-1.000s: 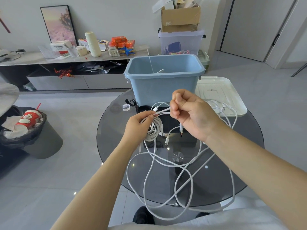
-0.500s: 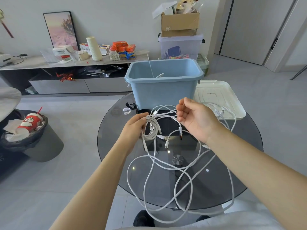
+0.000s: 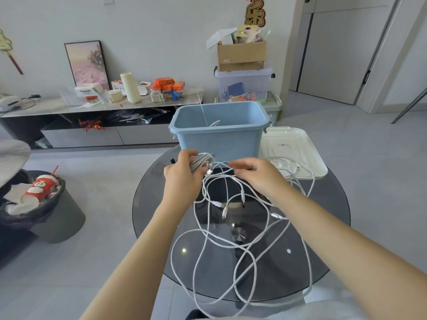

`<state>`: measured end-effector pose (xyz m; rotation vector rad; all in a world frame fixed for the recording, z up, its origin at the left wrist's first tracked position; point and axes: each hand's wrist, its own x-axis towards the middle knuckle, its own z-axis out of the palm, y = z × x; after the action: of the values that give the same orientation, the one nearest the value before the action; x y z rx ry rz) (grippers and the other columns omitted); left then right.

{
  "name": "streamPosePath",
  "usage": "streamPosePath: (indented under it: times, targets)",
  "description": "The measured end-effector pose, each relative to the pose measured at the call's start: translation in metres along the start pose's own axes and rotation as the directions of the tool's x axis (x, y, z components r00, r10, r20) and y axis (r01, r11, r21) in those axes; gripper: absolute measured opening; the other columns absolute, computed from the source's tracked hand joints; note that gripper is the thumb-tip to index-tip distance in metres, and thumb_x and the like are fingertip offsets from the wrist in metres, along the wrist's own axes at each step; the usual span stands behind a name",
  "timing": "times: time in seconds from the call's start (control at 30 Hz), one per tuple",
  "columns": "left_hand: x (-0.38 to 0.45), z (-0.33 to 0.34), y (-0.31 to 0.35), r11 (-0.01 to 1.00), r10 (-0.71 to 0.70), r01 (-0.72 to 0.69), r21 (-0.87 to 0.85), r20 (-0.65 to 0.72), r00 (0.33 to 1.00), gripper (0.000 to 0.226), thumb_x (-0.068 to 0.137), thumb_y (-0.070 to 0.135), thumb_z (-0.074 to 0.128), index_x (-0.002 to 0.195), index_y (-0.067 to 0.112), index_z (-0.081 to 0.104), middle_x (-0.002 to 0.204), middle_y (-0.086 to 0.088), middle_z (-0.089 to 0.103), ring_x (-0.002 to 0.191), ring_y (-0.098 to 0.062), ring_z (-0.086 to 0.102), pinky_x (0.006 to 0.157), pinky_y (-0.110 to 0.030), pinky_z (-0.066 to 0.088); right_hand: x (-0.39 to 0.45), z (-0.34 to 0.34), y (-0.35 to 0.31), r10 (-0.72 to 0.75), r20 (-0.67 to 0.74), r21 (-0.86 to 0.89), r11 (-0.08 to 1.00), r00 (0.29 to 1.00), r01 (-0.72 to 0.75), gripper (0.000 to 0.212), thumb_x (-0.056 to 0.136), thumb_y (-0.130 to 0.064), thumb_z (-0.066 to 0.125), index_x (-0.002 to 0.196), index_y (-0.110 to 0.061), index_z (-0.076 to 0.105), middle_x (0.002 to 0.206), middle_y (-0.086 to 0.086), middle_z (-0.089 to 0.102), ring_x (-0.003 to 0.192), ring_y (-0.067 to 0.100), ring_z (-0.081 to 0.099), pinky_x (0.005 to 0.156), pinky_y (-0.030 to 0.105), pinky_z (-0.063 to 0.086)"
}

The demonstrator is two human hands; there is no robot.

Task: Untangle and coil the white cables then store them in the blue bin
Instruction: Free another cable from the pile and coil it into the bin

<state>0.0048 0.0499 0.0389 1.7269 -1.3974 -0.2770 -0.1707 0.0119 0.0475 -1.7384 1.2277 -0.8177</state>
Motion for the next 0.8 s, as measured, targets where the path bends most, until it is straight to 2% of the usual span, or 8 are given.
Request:
streamPosePath:
  times: [0.13,0.2,0.27,0.33,0.5,0.57,0.7,0.8]
  targets:
    - [0.027,-0.006,0.033,0.995,0.096,-0.096,0.010,0.030,0.995,0.024,0.086,0.020,0.067,0.107,0.020,0.056,0.094,0.009,0.064,0.107,-0.024,0.056,0.090,-0.035,0.045,0.015,-0.009,-0.021,-0.091,-0.034,0.072,0.993,0.995,0.093,0.027,0.092,-0.023,0.058,0.117,-0.032,0.063,0.098,-0.017,0.062,0.096,0.005,0.058,0.088,0.021,0.042]
    - [0.050,-0.012,0.052,0.982,0.187,-0.188,0.035,0.026,0.982,0.025,0.084,0.013,0.068,0.107,0.014,0.060,0.099,0.003,0.069,0.100,-0.019,0.061,0.085,-0.027,0.044,0.029,-0.015,-0.037,-0.159,-0.069,0.085,0.983,0.985,0.165,0.030,0.093,-0.020,0.057,0.122,-0.025,0.062,0.103,-0.011,0.062,0.095,0.004,0.055,0.080,0.010,0.041]
    - [0.079,-0.016,0.068,0.963,0.260,-0.260,0.066,0.009,0.965,0.024,0.081,0.008,0.068,0.104,0.011,0.063,0.100,-0.001,0.070,0.096,-0.020,0.062,0.084,-0.029,0.046,0.051,-0.023,-0.051,-0.199,-0.138,0.080,0.974,0.970,0.211,0.032,0.092,-0.016,0.058,0.124,-0.018,0.061,0.107,-0.002,0.064,0.095,0.006,0.055,0.069,0.001,0.038]
    - [0.108,-0.018,0.077,0.949,0.307,-0.305,0.082,-0.019,0.951,0.023,0.078,0.004,0.068,0.100,0.010,0.065,0.098,-0.006,0.070,0.095,-0.025,0.062,0.083,-0.035,0.048,0.077,-0.030,-0.061,-0.216,-0.172,0.046,0.973,0.961,0.226,0.032,0.091,-0.013,0.060,0.122,-0.019,0.062,0.108,0.002,0.067,0.097,0.013,0.060,0.068,0.010,0.041]
    - [0.170,-0.004,0.081,0.950,0.305,-0.291,0.116,-0.125,0.944,0.019,0.078,0.000,0.063,0.097,0.006,0.062,0.096,-0.009,0.064,0.092,-0.020,0.048,0.078,-0.033,0.041,0.159,-0.040,-0.077,-0.192,-0.194,-0.374,0.921,0.962,0.108,0.022,0.086,-0.014,0.062,0.107,-0.019,0.069,0.107,0.004,0.069,0.101,0.023,0.062,0.083,0.027,0.047]
    - [0.190,0.005,0.071,0.942,0.306,-0.283,0.181,-0.119,0.944,0.019,0.078,0.001,0.063,0.096,0.007,0.061,0.096,-0.009,0.064,0.093,-0.023,0.050,0.078,-0.037,0.044,0.185,-0.043,-0.077,-0.211,-0.259,-0.511,0.858,0.943,0.052,0.022,0.087,-0.010,0.056,0.101,-0.018,0.071,0.106,0.005,0.069,0.099,0.028,0.061,0.079,0.030,0.049]
    - [0.222,0.022,0.039,0.880,0.247,-0.263,0.396,0.092,0.965,0.021,0.080,0.010,0.065,0.100,0.015,0.062,0.102,-0.005,0.067,0.097,-0.029,0.058,0.072,-0.033,0.046,0.224,-0.041,-0.053,-0.231,-0.161,-0.727,0.685,0.960,0.042,0.030,0.084,-0.001,0.054,0.103,-0.016,0.071,0.115,0.009,0.066,0.103,0.032,0.060,0.080,0.030,0.049]
    - [0.231,0.039,0.018,0.749,0.114,-0.290,0.595,0.316,0.942,0.025,0.079,0.018,0.067,0.103,0.023,0.062,0.111,0.000,0.065,0.101,-0.025,0.059,0.073,-0.029,0.042,0.240,-0.028,-0.029,-0.031,0.004,-0.739,0.674,1.000,0.024,0.026,0.083,-0.006,0.059,0.106,-0.012,0.070,0.117,0.012,0.064,0.103,0.031,0.061,0.087,0.033,0.050]
